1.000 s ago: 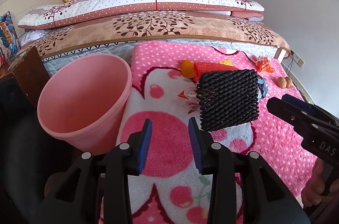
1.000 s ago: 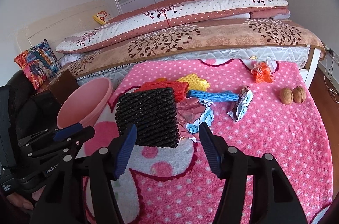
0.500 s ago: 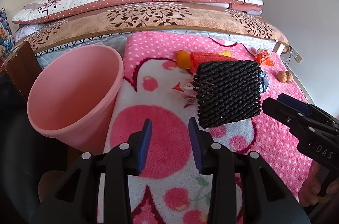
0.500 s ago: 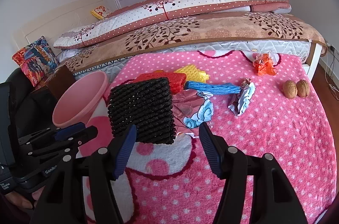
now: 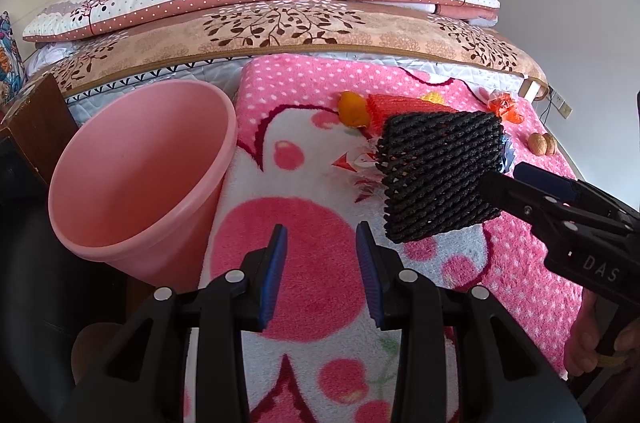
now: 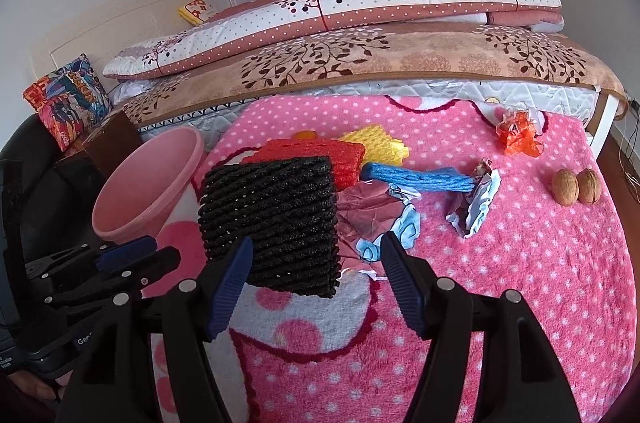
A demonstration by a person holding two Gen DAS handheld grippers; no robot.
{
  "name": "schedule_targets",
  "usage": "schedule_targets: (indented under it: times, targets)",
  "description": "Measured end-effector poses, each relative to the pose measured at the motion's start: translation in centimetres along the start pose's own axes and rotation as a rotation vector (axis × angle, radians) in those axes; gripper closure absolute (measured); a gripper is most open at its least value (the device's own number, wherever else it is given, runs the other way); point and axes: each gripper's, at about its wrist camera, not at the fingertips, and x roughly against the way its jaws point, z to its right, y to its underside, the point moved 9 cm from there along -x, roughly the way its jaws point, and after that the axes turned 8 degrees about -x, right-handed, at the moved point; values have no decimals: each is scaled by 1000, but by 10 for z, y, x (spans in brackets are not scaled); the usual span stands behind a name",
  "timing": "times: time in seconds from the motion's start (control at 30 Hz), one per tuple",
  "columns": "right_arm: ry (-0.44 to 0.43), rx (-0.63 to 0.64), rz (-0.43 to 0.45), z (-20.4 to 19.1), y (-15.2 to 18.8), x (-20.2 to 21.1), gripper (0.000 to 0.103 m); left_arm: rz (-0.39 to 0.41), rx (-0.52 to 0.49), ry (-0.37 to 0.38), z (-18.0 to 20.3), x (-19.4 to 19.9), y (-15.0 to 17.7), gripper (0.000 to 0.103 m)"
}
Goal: Collect trash
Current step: 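Close the right gripper on the black mesh sleeve and lift it, then grasp the red mesh foam sleeve with the left gripper while the right gripper holds the black sleeve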
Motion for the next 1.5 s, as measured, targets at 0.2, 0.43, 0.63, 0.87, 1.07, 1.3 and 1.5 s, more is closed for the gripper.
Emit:
schedule_targets:
  times: [0.2, 0.43, 0.63, 0.87, 1.07, 1.3, 1.5]
  targets:
    - [4, -8, -31, -1, -1, -17, 42, -1, 15, -3, -9, -2, 0, 67]
    - [-44, 10, -91, -11, 10, -26, 84, 7, 18, 3, -10, 1, -2, 67]
    - [-81, 13, -91, -10, 24, -9, 92, 20, 5, 20, -5, 5, -5, 67]
    - [-66, -12, -39, 10, 26, 27, 93, 37, -30, 67, 9, 8, -15, 67]
    - [-24, -68, 36, 40, 14, 57, 93, 58, -78, 144, 30, 8, -40, 67]
    - [46, -120, 101, 73, -2, 71, 93, 58, -98, 241, 69, -8, -83, 67]
    - [82, -182, 103, 102, -5, 72, 93, 29, -145, 220, 105, -40, -99, 67]
